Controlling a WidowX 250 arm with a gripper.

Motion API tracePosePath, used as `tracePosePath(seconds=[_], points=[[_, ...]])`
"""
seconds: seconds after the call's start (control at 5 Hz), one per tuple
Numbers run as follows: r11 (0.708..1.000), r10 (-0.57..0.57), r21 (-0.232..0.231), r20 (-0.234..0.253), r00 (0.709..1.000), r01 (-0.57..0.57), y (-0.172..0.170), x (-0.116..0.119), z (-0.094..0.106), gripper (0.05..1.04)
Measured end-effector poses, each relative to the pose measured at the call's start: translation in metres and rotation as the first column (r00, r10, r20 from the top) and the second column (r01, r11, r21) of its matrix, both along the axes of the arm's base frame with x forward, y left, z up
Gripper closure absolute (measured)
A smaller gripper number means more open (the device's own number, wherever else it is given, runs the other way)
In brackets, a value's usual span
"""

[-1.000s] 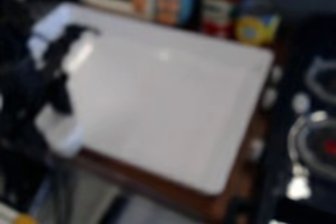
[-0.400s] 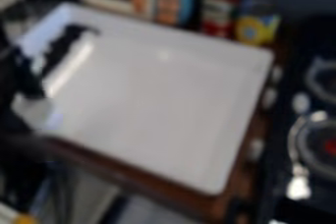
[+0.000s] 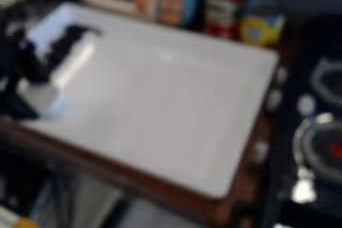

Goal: Sweep into pile

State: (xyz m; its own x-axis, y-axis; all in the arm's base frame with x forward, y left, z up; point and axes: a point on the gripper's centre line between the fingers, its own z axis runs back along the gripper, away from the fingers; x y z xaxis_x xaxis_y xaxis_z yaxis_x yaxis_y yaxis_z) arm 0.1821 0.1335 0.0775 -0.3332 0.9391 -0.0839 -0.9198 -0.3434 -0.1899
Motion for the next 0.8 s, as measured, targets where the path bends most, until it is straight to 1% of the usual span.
tracePosePath(seconds=[0.2,0.4,0.6,0.8], points=[[0.999,0.019,0.031,-0.038,0.999,-0.018,0.016,0.01,-0.017,0.346],[0.997,-0.025,0.068,-0.056,0.998,0.029,0.018,0.028,-0.02,0.346],[0.998,-0.015,0.06,-0.059,0.998,0.019,0.018,0.04,-0.018,0.346],[0.998,-0.013,0.056,-0.052,0.999,0.016,0.02,0.045,-0.013,0.346]])
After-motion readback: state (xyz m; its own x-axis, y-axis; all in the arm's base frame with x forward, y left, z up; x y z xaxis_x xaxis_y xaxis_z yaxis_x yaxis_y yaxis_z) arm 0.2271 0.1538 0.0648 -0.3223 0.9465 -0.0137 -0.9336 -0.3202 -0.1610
